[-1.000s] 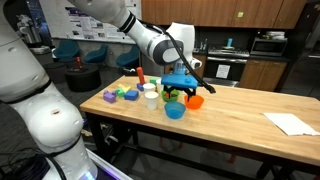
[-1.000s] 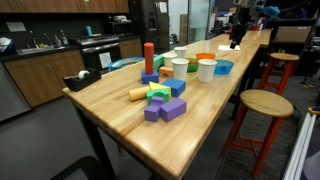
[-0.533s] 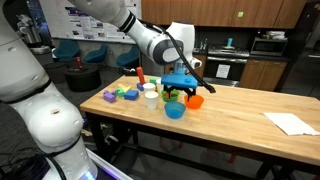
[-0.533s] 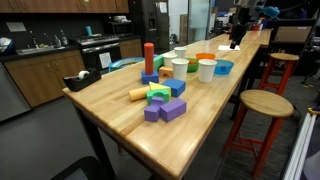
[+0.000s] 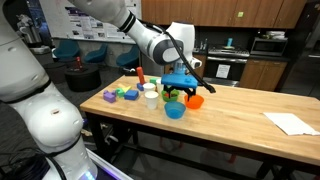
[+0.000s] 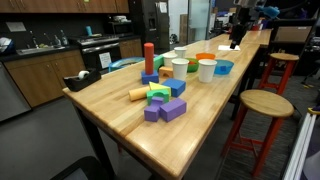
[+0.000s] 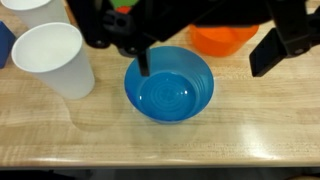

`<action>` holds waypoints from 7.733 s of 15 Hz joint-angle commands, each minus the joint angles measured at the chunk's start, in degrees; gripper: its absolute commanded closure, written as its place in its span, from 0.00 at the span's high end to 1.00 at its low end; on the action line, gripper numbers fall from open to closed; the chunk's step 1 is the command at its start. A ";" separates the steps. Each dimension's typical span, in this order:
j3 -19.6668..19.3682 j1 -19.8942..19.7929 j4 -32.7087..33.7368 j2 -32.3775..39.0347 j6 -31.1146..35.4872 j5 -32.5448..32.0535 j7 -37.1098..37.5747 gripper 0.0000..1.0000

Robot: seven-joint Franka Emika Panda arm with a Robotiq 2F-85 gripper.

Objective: Put the bowls together

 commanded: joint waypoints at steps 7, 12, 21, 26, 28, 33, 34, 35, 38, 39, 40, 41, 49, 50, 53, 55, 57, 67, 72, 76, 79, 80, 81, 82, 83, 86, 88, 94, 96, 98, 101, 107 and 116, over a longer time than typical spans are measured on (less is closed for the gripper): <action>6.55 1.56 -15.73 2.55 27.46 0.23 15.51 1.00; 9.07 1.67 -19.56 7.39 42.28 0.33 22.96 1.00; 8.96 -1.58 -18.72 11.42 44.70 -5.94 26.02 1.00; 11.48 -8.63 -18.51 9.80 42.54 -17.46 30.79 0.56; 13.49 -11.89 -18.25 7.78 40.38 -24.06 35.34 0.40; 20.56 -16.79 -18.88 1.35 32.26 -39.57 50.83 0.01; 22.25 -16.99 -18.98 0.14 30.68 -41.50 53.79 0.00; 23.67 -16.77 -19.11 -0.88 29.29 -42.57 56.13 0.00; 28.06 -16.49 -18.54 -3.38 26.41 -45.72 63.97 0.01; 29.38 -16.37 -18.57 -4.40 25.74 -46.07 65.89 0.01; 30.36 -16.28 -18.60 -5.21 25.44 -46.16 67.15 0.01; 31.10 -16.08 -18.29 -5.90 25.12 -45.91 67.87 0.01; 31.32 -12.27 -12.35 -6.68 22.87 -38.90 65.19 0.01; 31.45 -11.73 -11.14 -6.27 22.21 -38.14 65.20 0.01; 32.15 -11.07 -7.33 -5.27 20.43 -36.90 65.97 0.01; 30.42 -8.62 -4.46 -4.08 18.42 -35.26 65.34 0.01; 29.52 -6.66 -1.51 -2.63 15.58 -32.75 63.79 0.01; 26.53 1.33 15.15 1.99 -13.12 -24.97 58.32 0.01; 25.12 3.19 17.16 3.81 -13.23 -26.03 59.14 0.01; 24.20 2.34 11.48 1.57 -0.86 -31.31 64.69 0.01; 23.52 0.84 7.07 1.15 8.42 -36.07 71.21 0.01; 23.34 0.55 6.10 1.26 9.44 -36.97 72.31 0.01; 23.25 0.46 5.39 1.33 8.88 -37.19 72.41 0.01; 23.29 0.07 4.83 1.35 8.69 -38.40 73.33 0.01; 23.05 0.06 4.41 1.39 8.72 -38.63 72.80 0.01; 22.44 0.09 4.13 1.85 9.60 -39.94 70.50 0.01; 22.15 0.57 5.24 2.45 8.13 -39.08 68.23 0.01; 22.15 2.11 9.93 4.18 0.93 -33.57 60.62 0.01; 22.31 2.71 12.41 4.95 -2.06 -32.07 58.96 0.01; 22.31 3.27 14.84 6.05 -4.53 -30.99 57.55 0.01; 22.00 4.08 18.37 8.03 -7.62 -28.98 55.04 0.01; 20.43 4.08 20.51 10.50 -7.64 -27.31 48.03 0.01; 15.01 2.46 18.78 11.76 0.48 -26.53 34.23 0.01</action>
